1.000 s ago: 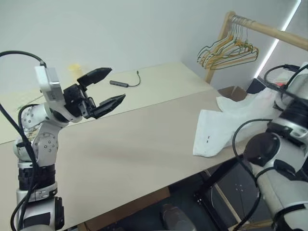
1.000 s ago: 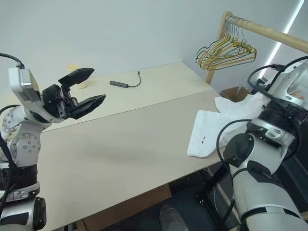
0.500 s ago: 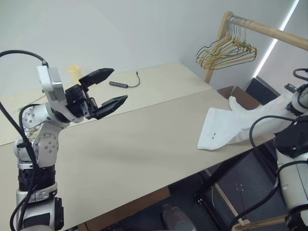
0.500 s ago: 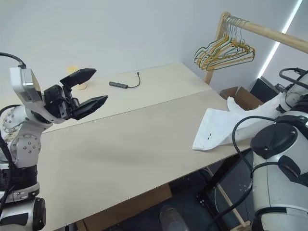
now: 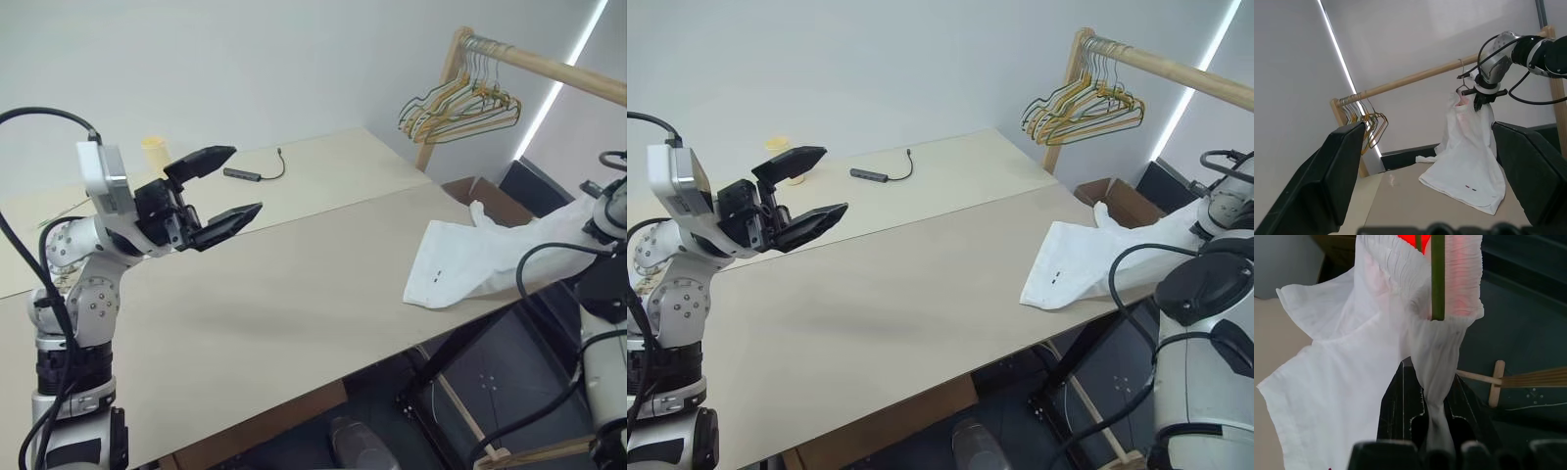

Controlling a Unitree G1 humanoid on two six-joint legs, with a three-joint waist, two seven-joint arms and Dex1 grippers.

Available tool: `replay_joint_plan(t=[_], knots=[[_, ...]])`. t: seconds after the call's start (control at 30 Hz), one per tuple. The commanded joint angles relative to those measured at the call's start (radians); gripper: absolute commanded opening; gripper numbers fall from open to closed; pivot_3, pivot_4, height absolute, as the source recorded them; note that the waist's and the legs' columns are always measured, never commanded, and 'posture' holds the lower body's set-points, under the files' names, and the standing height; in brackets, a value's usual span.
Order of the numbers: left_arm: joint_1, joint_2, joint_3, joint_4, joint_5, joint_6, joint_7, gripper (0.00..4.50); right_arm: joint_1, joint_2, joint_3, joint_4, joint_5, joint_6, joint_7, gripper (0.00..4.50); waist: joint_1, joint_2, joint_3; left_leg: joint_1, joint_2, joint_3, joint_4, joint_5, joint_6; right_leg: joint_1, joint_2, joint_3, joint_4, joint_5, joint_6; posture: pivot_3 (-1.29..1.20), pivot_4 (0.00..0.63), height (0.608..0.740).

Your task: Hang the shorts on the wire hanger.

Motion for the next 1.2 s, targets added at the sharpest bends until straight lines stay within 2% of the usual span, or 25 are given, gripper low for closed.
replay_joint_plan(t=[0.03, 0.4, 0.5, 0.63, 0.83, 1.03, 1.1, 1.2], knots=[[-0.018, 0.004, 0.010, -0.016, -0.012, -0.018, -0.009, 4.50, 0.008, -0.014, 0.035, -0.010, 0.017, -0.015, -0.005, 0.72, 0.000, 0.000, 0.000, 0.000, 0.000, 0.000, -0.001, 0.000, 0.000, 0.001, 0.002, 0.003, -0.002, 0.000, 0.000, -0.25, 0.000, 0.740], [-0.021, -0.006, 0.005, -0.012, -0.011, -0.021, -0.022, 4.50, 0.028, -0.006, 0.121, -0.070, 0.004, -0.032, -0.014, 4.46, 0.002, 0.000, 0.000, 0.000, 0.000, 0.003, -0.005, -0.002, 0.003, 0.002, 0.003, 0.007, -0.010, 0.001, 0.003, -0.25, 0.000, 0.740], [-0.020, -0.003, 0.000, -0.007, 0.001, -0.025, -0.023, 4.50, 0.041, 0.011, 0.196, -0.144, -0.033, -0.045, -0.033, 4.46, 0.000, 0.000, 0.000, 0.000, 0.000, 0.003, -0.005, -0.002, 0.003, 0.002, 0.003, 0.007, -0.010, 0.001, 0.003, -0.25, 0.000, 0.740], [-0.014, -0.005, -0.005, -0.003, 0.012, -0.030, -0.019, 4.50, 0.098, 0.050, 0.378, -0.328, -0.127, -0.076, -0.049, 4.46, 0.000, 0.000, 0.000, 0.000, 0.000, 0.003, -0.005, -0.002, 0.003, 0.001, 0.003, 0.008, -0.009, 0.001, 0.003, -0.25, 0.000, 0.740], [0.004, -0.001, -0.009, -0.005, 0.032, -0.026, -0.014, 4.50, 0.174, 0.077, 0.685, -0.546, -0.271, -0.198, 0.027, 4.46, -0.003, 0.001, 0.000, 0.001, 0.000, 0.004, -0.005, -0.002, 0.003, 0.000, 0.003, 0.009, -0.007, 0.002, 0.004, -0.24, 0.000, 0.740], [0.063, 0.032, 0.018, -0.006, 0.050, -0.009, -0.007, 4.50, 0.281, 0.054, 0.947, -0.660, -0.397, -0.419, 0.194, 4.46, -0.002, 0.001, 0.000, 0.001, 0.001, 0.003, -0.005, -0.002, 0.003, 0.000, 0.003, 0.009, -0.008, 0.002, 0.004, -0.22, 0.000, 0.740], [0.092, 0.058, 0.019, 0.008, 0.092, -0.016, 0.012, 4.50, 0.307, 0.077, 0.995, -0.692, -0.392, -0.480, 0.280, 4.46, -0.002, 0.001, 0.000, 0.000, 0.001, 0.002, -0.005, -0.002, 0.003, -0.003, 0.003, 0.010, -0.007, 0.002, 0.004, -0.22, 0.000, 0.740], [0.152, 0.098, 0.011, 0.011, 0.173, -0.029, 0.047, 4.50, 0.343, 0.152, 1.016, -0.754, -0.305, -0.492, 0.455, 4.46, -0.003, 0.001, 0.000, 0.000, 0.001, -0.001, -0.005, -0.002, 0.003, -0.003, 0.003, 0.010, -0.007, 0.002, 0.004, -0.20, 0.000, 0.740]])
